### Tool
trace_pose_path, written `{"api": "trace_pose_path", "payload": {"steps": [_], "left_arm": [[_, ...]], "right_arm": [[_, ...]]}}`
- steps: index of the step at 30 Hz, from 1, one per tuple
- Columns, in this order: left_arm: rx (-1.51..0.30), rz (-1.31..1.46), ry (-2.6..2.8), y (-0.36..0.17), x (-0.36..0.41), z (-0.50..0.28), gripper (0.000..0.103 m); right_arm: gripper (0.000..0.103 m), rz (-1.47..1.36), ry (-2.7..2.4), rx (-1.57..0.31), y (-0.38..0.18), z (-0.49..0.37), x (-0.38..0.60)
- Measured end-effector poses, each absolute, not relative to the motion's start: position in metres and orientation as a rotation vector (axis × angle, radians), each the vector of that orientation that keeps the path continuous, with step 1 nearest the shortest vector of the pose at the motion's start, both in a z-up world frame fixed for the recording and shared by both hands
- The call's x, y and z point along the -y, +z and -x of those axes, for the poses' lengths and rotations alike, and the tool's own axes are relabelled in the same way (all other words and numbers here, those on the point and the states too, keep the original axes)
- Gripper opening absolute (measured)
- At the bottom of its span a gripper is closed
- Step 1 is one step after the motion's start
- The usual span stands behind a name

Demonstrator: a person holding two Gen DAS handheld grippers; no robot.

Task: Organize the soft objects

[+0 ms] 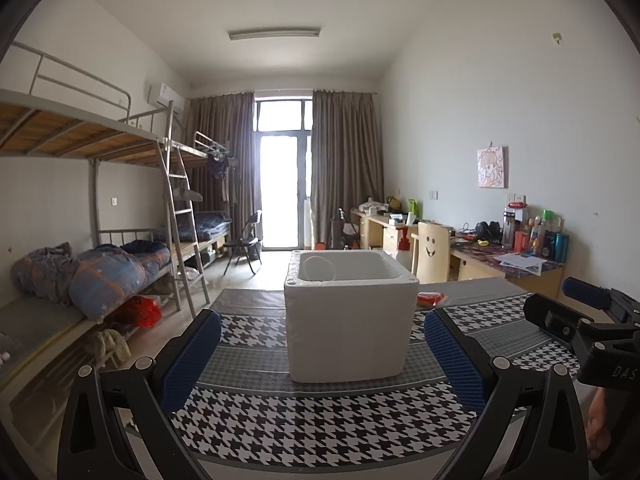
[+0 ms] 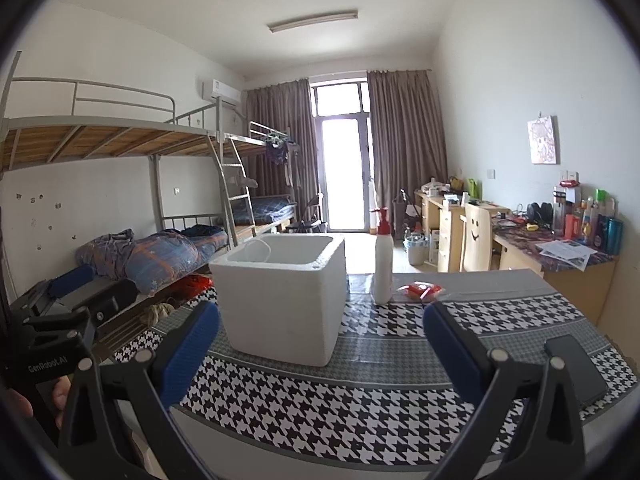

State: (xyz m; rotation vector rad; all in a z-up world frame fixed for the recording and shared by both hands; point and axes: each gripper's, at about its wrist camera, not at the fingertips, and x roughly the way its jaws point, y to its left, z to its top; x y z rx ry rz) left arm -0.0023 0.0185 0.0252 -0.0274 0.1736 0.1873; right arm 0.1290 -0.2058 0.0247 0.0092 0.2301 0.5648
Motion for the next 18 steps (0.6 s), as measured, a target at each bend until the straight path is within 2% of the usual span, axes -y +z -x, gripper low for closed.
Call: {"api": "trace_pose_path", "payload": {"steps": [18], "left_arm": [[-0.192, 0.025, 0.180, 0.0265, -0.0263, 0.0026, 0.102]], "right_arm": [[0.103, 0.011, 0.590, -0.236, 0.0226, -0.1248, 0.2040]]}}
